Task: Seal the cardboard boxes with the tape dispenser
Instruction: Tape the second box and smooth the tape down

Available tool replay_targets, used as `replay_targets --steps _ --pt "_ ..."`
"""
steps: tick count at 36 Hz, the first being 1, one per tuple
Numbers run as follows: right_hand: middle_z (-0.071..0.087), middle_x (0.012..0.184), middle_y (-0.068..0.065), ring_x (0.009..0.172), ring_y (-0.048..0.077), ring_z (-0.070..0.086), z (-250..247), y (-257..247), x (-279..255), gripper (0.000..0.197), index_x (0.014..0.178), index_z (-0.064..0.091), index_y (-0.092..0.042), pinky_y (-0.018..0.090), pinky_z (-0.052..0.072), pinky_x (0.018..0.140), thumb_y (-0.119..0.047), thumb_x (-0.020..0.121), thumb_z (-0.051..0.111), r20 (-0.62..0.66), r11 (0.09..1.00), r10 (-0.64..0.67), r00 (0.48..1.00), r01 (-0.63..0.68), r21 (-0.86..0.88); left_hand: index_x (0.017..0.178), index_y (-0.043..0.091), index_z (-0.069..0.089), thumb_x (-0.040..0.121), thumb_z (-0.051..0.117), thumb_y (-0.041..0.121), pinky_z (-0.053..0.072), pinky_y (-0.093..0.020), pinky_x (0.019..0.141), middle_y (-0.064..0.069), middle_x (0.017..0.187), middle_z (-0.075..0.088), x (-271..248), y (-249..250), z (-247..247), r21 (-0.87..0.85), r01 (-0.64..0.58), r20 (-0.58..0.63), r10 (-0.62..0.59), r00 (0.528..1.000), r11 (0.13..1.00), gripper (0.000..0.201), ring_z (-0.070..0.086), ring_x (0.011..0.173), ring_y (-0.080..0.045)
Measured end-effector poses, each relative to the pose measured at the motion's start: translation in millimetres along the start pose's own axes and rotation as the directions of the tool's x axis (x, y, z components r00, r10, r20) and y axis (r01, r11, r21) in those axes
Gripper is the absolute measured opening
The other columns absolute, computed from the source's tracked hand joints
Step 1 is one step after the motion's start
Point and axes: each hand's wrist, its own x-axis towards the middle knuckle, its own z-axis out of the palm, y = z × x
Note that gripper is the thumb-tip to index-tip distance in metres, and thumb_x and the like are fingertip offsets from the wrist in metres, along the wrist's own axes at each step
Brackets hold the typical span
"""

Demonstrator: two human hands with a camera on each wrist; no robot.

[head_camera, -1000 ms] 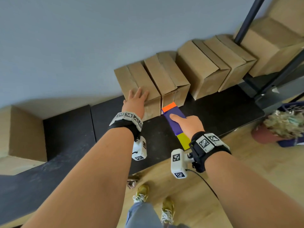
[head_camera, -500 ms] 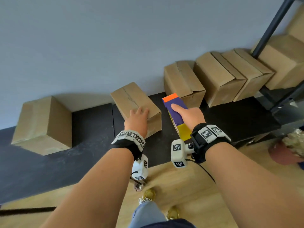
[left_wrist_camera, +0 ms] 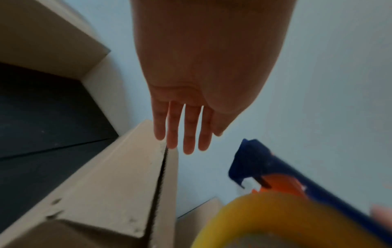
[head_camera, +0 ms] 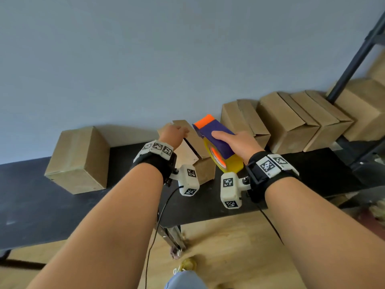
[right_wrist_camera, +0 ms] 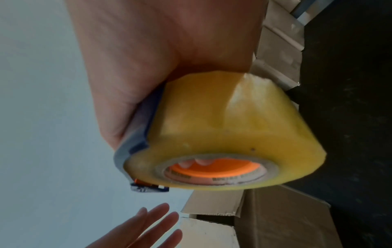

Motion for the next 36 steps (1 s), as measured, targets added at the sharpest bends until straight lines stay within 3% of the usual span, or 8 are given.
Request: replay_targets --steps 7,12,15,19,24,28,31,36 --pt "0.071 0.085 0.005 0.072 0.015 0.064 7 -12 -1 0.029 0.082 0.069 -0.014 0.025 0.048 0.067 -0.043 0.083 0.074 0.063 0.999 -0.046 0.997 0.045 0.011 0.095 0.011 0.066 0.101 0.034 0.043 0.046 -0.037 0.092 -0.005 0.103 0.07 3 10 -16 -0.299 0.2 0.158 -0.158 0.975 0.933 0.046 0.06 0.093 -0.024" --pt "0.075 0.093 0.011 0.084 0.024 0.07 16 -18 9 0.046 0.094 0.074 -0.006 0.033 0.052 0.078 -0.05 0.079 0.075 0.08 0.999 -0.036 0.996 0.038 -0.024 0.098 0.014 0.066 0.095 0.049 0.044 0.047 -0.04 0.099 0.0 0.093 0.073 14 2 -24 -0.401 0.268 0.248 -0.178 0.952 0.876 0.034 0.065 0.104 -0.023" --pt "0.076 0.091 0.009 0.09 0.028 0.072 23 -21 16 0.057 0.095 0.074 -0.008 0.044 0.055 0.091 -0.059 0.07 0.077 0.091 0.999 -0.002 0.996 0.005 -0.031 0.092 0.016 0.067 0.092 0.056 0.045 0.048 -0.039 0.097 0.001 0.092 0.073 23 -6 -29 -0.448 0.267 0.233 -0.177 0.956 0.853 0.031 0.066 0.103 -0.022" --pt "0.077 0.087 0.007 0.089 0.029 0.073 33 -24 23 0.075 0.093 0.075 -0.01 0.052 0.054 0.094 -0.07 0.048 0.076 0.113 0.999 0.03 0.993 -0.028 -0.017 0.092 0.016 0.069 0.089 0.061 0.045 0.051 -0.037 0.09 -0.001 0.095 0.074 32 -17 -35 -0.49 0.31 0.269 -0.197 0.943 0.815 0.03 0.068 0.096 -0.021" --pt "0.077 0.088 0.008 0.093 0.032 0.072 43 -34 26 0.056 0.094 0.075 -0.007 0.044 0.053 0.093 -0.058 0.07 0.079 0.124 0.999 0.04 0.991 -0.039 -0.016 0.088 0.017 0.069 0.093 0.058 0.028 0.05 -0.035 0.083 -0.002 0.088 0.07 42 -27 -44 -0.514 0.325 0.322 -0.173 0.931 0.794 0.017 0.066 0.09 -0.022" --pt "0.077 0.09 0.009 0.093 0.03 0.072 49 -41 33 0.062 0.098 0.075 -0.005 0.04 0.054 0.09 -0.061 0.07 0.076 0.105 0.999 0.043 0.994 -0.041 -0.016 0.09 0.011 0.068 0.094 0.053 0.011 0.051 -0.033 0.085 -0.004 0.094 0.07 54 -29 -54 -0.469 0.312 0.333 -0.162 0.929 0.826 0.015 0.066 0.094 -0.02" --pt "0.076 0.092 0.01 0.093 0.03 0.071 53 -46 38 0.059 0.098 0.075 -0.006 0.041 0.053 0.091 -0.059 0.073 0.076 0.082 0.998 0.056 0.995 -0.055 -0.009 0.09 0.01 0.068 0.095 0.053 0.009 0.05 -0.034 0.094 -0.006 0.099 0.07 64 -29 -60 -0.413 0.274 0.314 -0.147 0.938 0.868 0.016 0.065 0.099 -0.019" --pt "0.075 0.092 0.005 0.083 0.021 0.07 61 -55 42 0.045 0.098 0.072 -0.012 0.033 0.054 0.08 -0.054 0.079 0.073 0.064 0.997 0.081 0.995 -0.081 -0.01 0.082 0.01 0.065 0.094 0.056 0.011 0.049 -0.037 0.092 -0.009 0.099 0.069 77 -19 -65 -0.32 0.215 0.222 -0.148 0.964 0.923 0.015 0.065 0.097 -0.02"
